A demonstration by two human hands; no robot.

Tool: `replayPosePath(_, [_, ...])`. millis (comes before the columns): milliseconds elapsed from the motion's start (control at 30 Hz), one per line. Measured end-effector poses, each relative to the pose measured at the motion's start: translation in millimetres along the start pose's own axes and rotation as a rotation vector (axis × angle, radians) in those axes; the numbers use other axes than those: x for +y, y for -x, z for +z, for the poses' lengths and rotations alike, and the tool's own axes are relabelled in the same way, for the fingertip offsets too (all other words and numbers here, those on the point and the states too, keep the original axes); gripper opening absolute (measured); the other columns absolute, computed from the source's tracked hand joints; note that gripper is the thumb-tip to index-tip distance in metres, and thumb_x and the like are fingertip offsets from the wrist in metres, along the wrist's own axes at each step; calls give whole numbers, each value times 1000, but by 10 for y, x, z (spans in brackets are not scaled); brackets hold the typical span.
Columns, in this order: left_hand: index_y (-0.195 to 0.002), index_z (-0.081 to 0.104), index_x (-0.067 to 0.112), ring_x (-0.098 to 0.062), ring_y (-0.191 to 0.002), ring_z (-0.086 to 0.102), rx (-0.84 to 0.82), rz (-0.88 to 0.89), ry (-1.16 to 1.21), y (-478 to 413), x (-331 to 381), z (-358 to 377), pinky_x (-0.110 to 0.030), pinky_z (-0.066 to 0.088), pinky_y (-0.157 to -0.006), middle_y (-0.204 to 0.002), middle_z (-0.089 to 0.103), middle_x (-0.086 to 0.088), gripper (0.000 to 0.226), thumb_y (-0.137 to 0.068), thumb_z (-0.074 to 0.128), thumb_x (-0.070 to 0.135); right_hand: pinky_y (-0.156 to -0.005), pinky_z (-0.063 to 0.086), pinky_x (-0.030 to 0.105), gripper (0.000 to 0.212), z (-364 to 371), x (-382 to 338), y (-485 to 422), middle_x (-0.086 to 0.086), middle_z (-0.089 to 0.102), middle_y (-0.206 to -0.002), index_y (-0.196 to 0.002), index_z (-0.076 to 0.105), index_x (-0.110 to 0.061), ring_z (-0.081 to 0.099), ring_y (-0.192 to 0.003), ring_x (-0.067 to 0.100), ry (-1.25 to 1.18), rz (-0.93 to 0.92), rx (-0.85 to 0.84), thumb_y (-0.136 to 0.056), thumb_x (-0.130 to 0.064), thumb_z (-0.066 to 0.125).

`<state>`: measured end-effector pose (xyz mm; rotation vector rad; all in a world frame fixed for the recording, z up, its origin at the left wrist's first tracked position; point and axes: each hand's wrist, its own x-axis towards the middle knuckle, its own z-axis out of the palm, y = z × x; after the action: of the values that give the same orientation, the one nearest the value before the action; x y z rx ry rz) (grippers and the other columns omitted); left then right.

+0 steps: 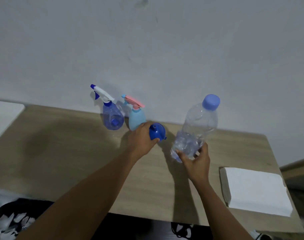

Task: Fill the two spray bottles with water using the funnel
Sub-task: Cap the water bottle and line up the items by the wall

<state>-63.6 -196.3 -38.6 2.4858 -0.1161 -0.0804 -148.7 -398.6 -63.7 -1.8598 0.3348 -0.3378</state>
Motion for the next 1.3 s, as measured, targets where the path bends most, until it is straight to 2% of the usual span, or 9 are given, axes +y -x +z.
replayPosePath(133, [-123,58,23,-20,-107,62,-8,0,-38,-396,-95,168,-30,47,-80,-119,64,3,50,-78,78,36,-82,52,15,71,234,-31,-423,-24,60,-110,-127,49,-27,61,-102,-3,-27,-42,11,-70,-20,90])
replayPosePath(267, [-129,56,22,-25,-110,61,-30,-14,-56,-549,-190,360,-37,49,-88,-125,62,-1,57,-79,78,35,-80,49,8,74,388,21,-750,-19,62,-113,-132,49,-19,61,-102,-7,-51,-46,17,-70,-15,89])
replayPosePath(467, [-127,57,21,-24,-111,62,-38,-40,-66,-572,-256,520,-38,50,-90,-123,64,0,52,-82,77,35,-79,53,15,76,467,98,-897,-15,63,-114,-134,47,-22,63,-102,-4,-41,-24,-2,-70,-17,89])
replayPosePath(633, [-131,52,20,-26,-116,60,-22,-57,-83,-596,-256,607,-39,48,-90,-130,61,0,50,-87,72,32,-81,52,13,85,497,148,-948,-11,61,-122,-137,39,-23,62,-107,-3,-51,-8,-16,-69,-15,89])
replayPosePath(800, [-133,45,16,-30,-117,60,9,-84,-88,-662,-255,694,-44,49,-89,-133,58,-4,51,-89,68,28,-81,51,13,79,545,172,-986,-12,56,-125,-132,36,-21,60,-110,-1,-56,-9,-20,-72,-17,88])
replayPosePath(1033, [-143,32,14,-32,-125,54,48,-70,-108,-648,-310,807,-49,52,-95,-144,47,-6,67,-88,69,26,-93,55,30,79,556,162,-1024,-18,52,-124,-132,37,-24,58,-112,-1,-91,-25,-39,-71,-15,87])
replayPosePath(1133, [-153,20,13,-32,-137,45,44,-52,-89,-599,-285,792,-52,47,-104,-158,33,-6,81,-90,69,28,-96,51,18,93,514,105,-978,-13,51,-133,-143,31,-23,52,-114,-14,-91,-26,-55,-70,-14,89])
replayPosePath(1200, [-156,19,12,-31,-139,43,74,-47,-40,-466,-224,737,-48,44,-107,-161,30,-7,84,-89,69,25,-97,42,6,113,453,53,-883,-4,42,-147,-153,19,-23,44,-121,-20,-104,-5,-72,-67,-17,92])
replayPosePath(1300, [-154,26,5,-29,-139,41,188,-69,109,-77,-19,655,-29,34,-108,-158,34,-12,81,-87,70,13,-113,37,26,119,264,40,-669,2,34,-155,-155,16,-28,40,-138,8,-90,39,-19,-64,-26,94])
